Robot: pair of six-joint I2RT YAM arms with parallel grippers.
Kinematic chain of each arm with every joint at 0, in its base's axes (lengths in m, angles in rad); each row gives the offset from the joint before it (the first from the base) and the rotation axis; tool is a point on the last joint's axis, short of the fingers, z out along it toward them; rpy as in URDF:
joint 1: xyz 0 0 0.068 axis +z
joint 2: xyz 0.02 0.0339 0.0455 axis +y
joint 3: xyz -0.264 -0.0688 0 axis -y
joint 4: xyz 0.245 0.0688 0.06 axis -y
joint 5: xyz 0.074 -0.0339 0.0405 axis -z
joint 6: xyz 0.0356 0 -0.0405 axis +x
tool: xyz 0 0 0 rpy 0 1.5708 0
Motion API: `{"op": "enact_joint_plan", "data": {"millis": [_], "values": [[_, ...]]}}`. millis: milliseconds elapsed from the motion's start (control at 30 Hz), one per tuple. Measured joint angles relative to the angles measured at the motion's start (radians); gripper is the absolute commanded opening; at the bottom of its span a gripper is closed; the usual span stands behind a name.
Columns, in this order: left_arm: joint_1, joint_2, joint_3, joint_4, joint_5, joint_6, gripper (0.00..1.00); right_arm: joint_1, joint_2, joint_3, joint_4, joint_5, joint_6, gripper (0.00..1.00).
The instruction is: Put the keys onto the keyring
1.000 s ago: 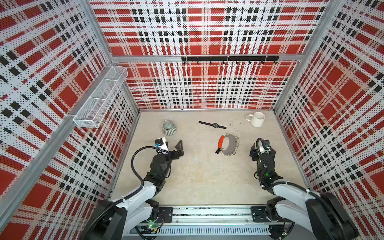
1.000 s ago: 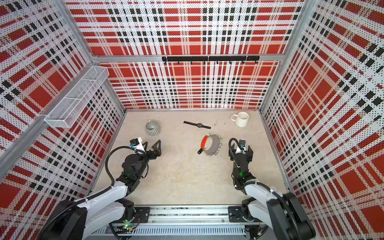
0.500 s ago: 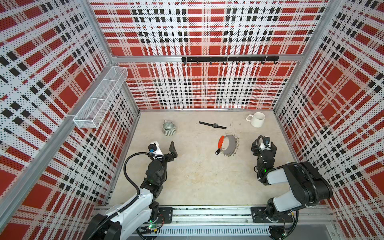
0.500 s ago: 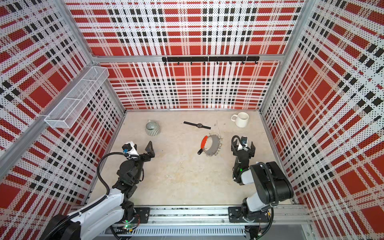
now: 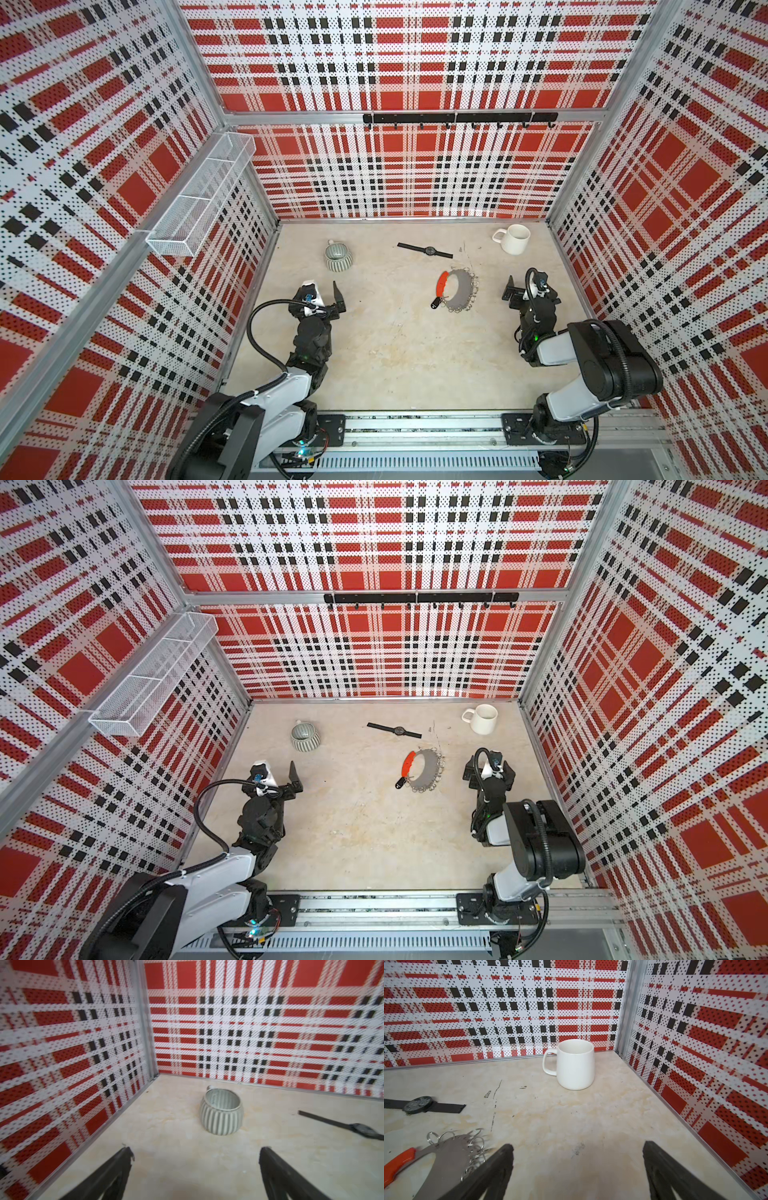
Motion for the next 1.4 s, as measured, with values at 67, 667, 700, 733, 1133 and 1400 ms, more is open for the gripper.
{"op": "enact_joint_plan", "data": {"millis": [67, 667, 700, 733, 1133, 1400], "values": [[0.046, 0.053, -0.042, 0.077, 0.008, 0.001, 0.98, 0.000, 0.000, 0.006, -0.005, -0.017, -0.002, 1.00], [0.122, 0.129, 0.023, 0.190, 0.142, 0.016, 0.98, 0.000, 0.000, 0.011, -0.026, -0.043, -0.005, 1.00], [0.108, 0.101, 0.023, 0.162, 0.140, 0.032, 0.98, 0.000, 0.000, 0.011, -0.026, -0.043, -0.005, 1.00], [0.097, 0.074, 0.023, 0.133, 0.137, 0.045, 0.98, 0.000, 0.000, 0.011, -0.026, -0.043, -0.005, 1.00], [0.029, 0.023, 0.034, -0.022, 0.140, 0.105, 0.98, 0.000, 0.000, 0.011, -0.026, -0.043, -0.005, 1.00], [0.133, 0.073, 0.024, 0.068, 0.243, 0.035, 0.98, 0.000, 0.000, 0.011, -0.026, -0.045, -0.005, 1.00]]}}
